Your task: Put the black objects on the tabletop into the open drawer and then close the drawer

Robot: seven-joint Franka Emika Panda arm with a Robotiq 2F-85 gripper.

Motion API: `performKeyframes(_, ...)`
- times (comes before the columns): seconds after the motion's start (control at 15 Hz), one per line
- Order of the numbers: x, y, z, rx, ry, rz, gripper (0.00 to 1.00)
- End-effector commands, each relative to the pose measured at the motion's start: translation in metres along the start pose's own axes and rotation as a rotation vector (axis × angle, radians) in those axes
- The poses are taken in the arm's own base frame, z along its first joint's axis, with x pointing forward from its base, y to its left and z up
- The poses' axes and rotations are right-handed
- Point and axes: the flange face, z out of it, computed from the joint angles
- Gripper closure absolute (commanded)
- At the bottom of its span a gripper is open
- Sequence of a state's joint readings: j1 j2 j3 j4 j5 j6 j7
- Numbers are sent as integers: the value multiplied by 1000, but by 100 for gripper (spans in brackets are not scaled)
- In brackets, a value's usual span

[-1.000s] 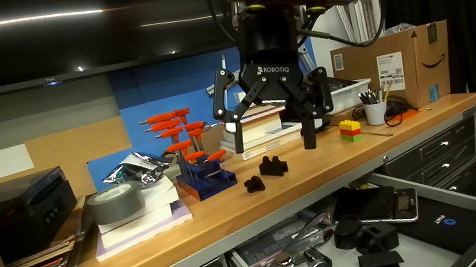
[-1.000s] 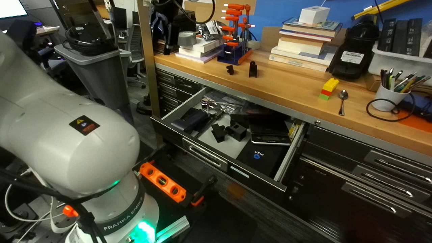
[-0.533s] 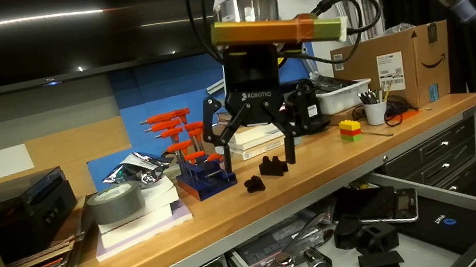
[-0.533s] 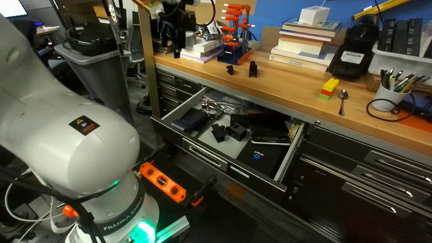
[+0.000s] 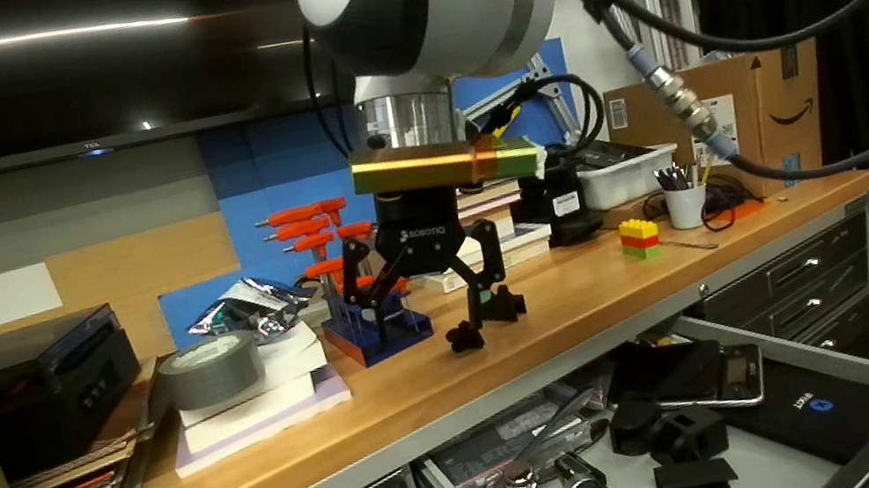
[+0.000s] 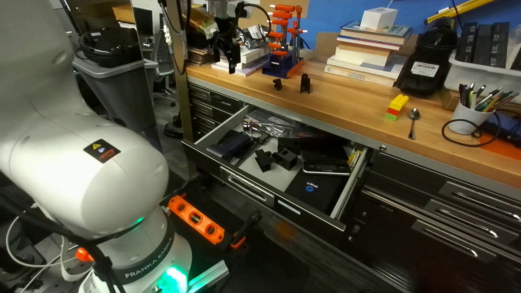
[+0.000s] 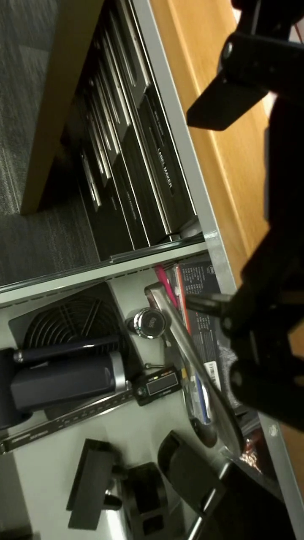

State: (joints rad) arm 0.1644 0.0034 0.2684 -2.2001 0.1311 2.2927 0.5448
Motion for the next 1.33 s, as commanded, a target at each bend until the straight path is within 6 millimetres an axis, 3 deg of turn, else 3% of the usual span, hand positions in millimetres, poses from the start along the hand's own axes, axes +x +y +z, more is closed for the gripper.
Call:
performKeyframes(0.0, 43, -12, 17, 11, 19, -23, 0)
performKeyframes(0.6, 106, -6, 58, -97, 71, -115, 0)
performKeyframes(0.93, 119, -2, 68, -175, 122, -162, 0)
performKeyframes(1.27, 124, -8, 57, -262, 193, -208, 0)
